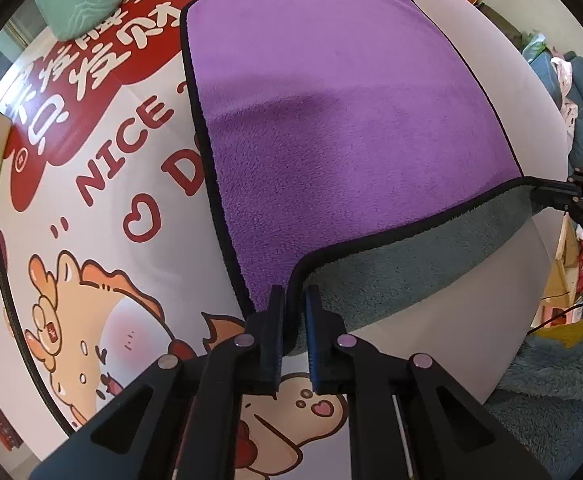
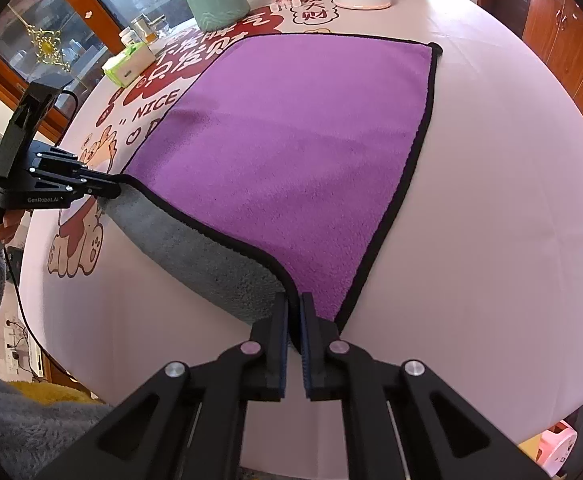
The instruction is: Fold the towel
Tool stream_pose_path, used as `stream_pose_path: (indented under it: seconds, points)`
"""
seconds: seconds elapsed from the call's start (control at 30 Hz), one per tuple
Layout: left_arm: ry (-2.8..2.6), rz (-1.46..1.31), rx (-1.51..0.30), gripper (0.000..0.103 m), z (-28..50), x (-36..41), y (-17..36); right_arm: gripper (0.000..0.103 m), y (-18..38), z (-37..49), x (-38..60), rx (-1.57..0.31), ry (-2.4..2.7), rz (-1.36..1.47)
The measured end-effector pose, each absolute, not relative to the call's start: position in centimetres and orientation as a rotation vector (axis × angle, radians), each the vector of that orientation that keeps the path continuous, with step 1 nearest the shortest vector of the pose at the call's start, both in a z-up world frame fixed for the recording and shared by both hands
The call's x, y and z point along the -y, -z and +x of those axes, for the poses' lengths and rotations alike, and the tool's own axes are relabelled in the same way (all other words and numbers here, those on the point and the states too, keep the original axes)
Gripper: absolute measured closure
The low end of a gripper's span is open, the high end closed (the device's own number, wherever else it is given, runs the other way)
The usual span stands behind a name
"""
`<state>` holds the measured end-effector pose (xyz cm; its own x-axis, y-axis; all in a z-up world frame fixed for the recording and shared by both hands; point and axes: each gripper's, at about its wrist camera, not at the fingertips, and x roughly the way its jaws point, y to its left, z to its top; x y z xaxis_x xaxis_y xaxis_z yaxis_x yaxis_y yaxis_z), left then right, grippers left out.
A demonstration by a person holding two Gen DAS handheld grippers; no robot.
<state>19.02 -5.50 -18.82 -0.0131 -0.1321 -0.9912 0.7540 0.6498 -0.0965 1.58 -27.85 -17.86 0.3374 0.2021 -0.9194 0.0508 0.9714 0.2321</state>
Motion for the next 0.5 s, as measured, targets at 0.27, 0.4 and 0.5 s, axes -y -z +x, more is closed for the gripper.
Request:
stream_pose_path:
  seconds: [0.27,0.4,0.5]
  points:
    - [0.661,0.639,-1.358,0.097,18.5,7.7,16.9,0.098,16.6,1.8,28.2,-1.187,-0.075,0.222]
    - [0.620,0.632,-1.298,0.097,19.1,8.9,15.1,0.098,15.3,2.7,29.2,-1.148,-0.035,0.232]
    - [0.585,0.616,-1.233,0.097,20.4,9.8,13.1,0.098,14.0,3.7,30.1,-1.110,-0.002,0.225]
